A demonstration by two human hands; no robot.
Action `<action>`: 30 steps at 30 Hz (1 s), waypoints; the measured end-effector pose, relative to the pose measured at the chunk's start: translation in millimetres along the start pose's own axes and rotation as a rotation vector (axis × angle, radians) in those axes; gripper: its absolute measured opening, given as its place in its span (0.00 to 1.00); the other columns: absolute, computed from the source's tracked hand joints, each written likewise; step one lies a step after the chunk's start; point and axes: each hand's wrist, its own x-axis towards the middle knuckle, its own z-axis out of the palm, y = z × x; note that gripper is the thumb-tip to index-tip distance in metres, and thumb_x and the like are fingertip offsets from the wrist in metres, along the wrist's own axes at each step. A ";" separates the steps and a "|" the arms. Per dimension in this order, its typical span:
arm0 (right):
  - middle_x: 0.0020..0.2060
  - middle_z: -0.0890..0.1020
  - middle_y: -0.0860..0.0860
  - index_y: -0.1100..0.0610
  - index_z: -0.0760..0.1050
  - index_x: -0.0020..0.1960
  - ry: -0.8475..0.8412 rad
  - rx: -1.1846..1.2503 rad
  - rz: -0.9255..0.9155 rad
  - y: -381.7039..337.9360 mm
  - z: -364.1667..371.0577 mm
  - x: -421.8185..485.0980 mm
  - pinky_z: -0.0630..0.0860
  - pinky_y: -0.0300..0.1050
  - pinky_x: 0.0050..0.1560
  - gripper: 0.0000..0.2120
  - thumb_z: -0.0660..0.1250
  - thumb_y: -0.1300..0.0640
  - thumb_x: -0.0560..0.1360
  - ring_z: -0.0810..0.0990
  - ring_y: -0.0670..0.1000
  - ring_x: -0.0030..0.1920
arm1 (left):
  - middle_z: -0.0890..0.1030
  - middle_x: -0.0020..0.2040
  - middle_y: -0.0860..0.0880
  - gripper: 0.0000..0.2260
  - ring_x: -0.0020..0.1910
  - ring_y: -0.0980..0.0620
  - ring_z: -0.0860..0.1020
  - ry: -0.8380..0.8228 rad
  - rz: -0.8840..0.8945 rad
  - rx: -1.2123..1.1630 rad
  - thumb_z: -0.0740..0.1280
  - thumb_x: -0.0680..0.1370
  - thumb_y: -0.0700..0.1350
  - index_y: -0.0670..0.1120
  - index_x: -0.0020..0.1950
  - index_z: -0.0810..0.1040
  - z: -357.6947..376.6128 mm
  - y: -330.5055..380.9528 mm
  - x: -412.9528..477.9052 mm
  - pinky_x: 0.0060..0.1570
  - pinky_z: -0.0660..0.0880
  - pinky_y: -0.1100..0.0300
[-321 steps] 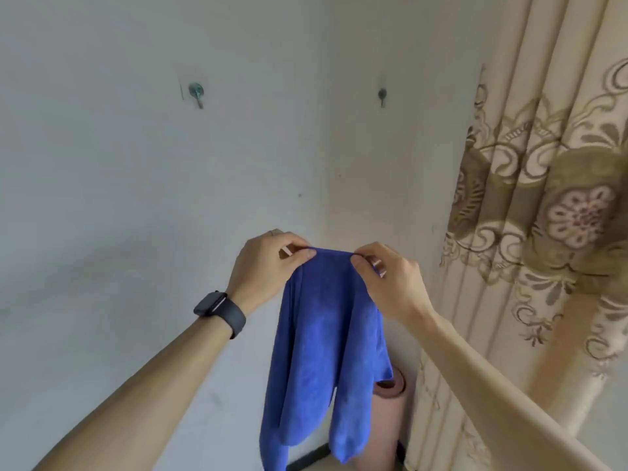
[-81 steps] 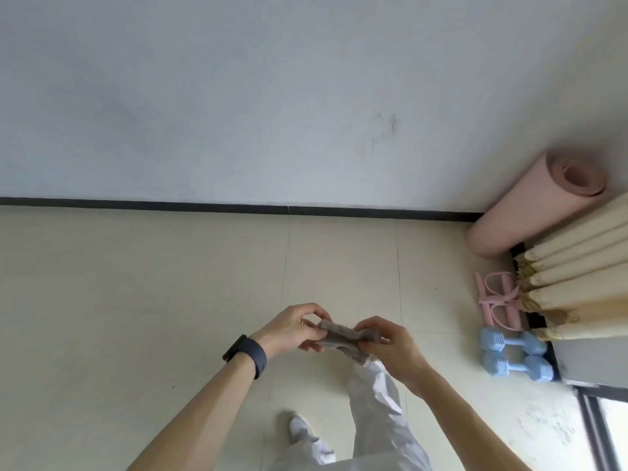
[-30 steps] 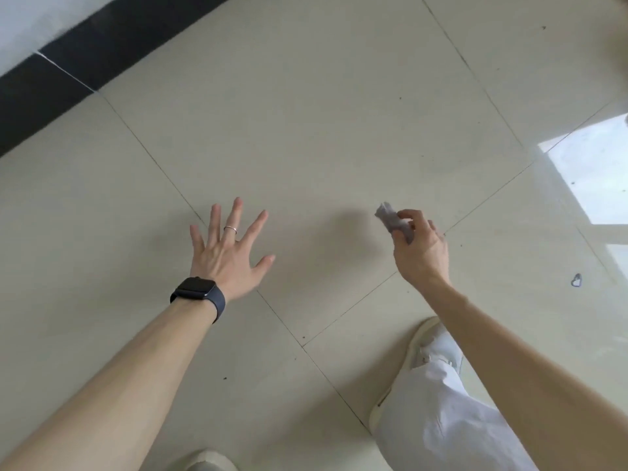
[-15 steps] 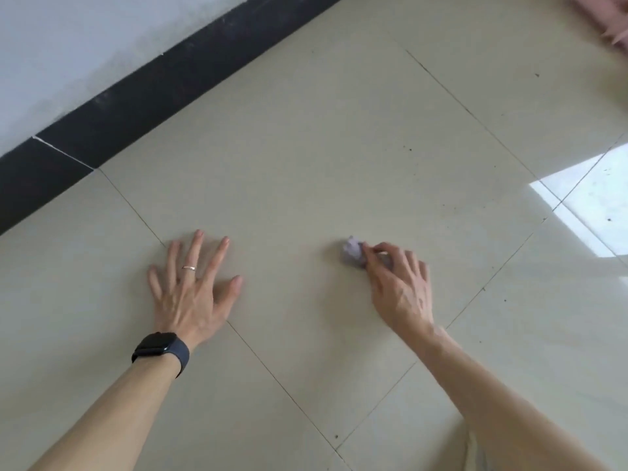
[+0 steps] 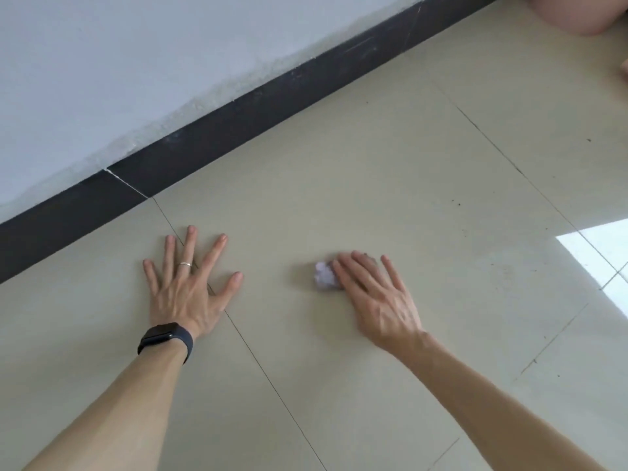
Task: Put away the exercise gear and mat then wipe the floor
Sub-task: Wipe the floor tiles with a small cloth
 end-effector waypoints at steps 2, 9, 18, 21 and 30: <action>0.79 0.60 0.54 0.54 0.63 0.78 0.019 -0.039 0.325 40.0 -5.5 36.8 0.52 0.61 0.76 0.27 0.57 0.57 0.78 0.58 0.58 0.78 | 0.39 0.82 0.56 0.32 0.81 0.47 0.40 0.008 -0.001 0.006 0.44 0.74 0.74 0.70 0.78 0.44 1.3 0.0 2.2 0.75 0.44 0.35; 0.81 0.52 0.53 0.55 0.50 0.81 -0.026 0.104 0.554 -25.4 4.4 100.7 0.44 0.61 0.78 0.30 0.48 0.45 0.82 0.46 0.55 0.80 | 0.38 0.81 0.56 0.31 0.81 0.47 0.39 0.011 0.015 -0.012 0.46 0.75 0.73 0.71 0.77 0.42 3.4 -5.0 4.3 0.75 0.44 0.35; 0.81 0.44 0.49 0.49 0.44 0.82 -0.209 -0.058 0.443 69.4 -26.9 206.1 0.38 0.64 0.76 0.29 0.42 0.42 0.83 0.42 0.50 0.80 | 0.43 0.82 0.53 0.32 0.81 0.43 0.45 0.056 0.059 -0.024 0.49 0.76 0.72 0.68 0.79 0.47 5.8 -7.8 6.6 0.74 0.47 0.32; 0.81 0.44 0.52 0.54 0.42 0.82 -0.170 0.113 0.845 75.7 -35.4 256.1 0.40 0.66 0.76 0.33 0.43 0.40 0.82 0.41 0.52 0.80 | 0.43 0.82 0.53 0.32 0.81 0.42 0.47 0.051 0.067 -0.016 0.49 0.75 0.72 0.68 0.78 0.46 6.0 -9.0 9.7 0.73 0.48 0.31; 0.79 0.60 0.52 0.55 0.56 0.80 -0.103 -0.045 -0.041 -8.6 5.4 234.0 0.53 0.64 0.75 0.27 0.51 0.51 0.82 0.58 0.53 0.78 | 0.42 0.82 0.52 0.33 0.81 0.43 0.44 0.037 0.064 -0.025 0.50 0.75 0.72 0.68 0.79 0.46 4.0 -7.9 7.3 0.74 0.46 0.31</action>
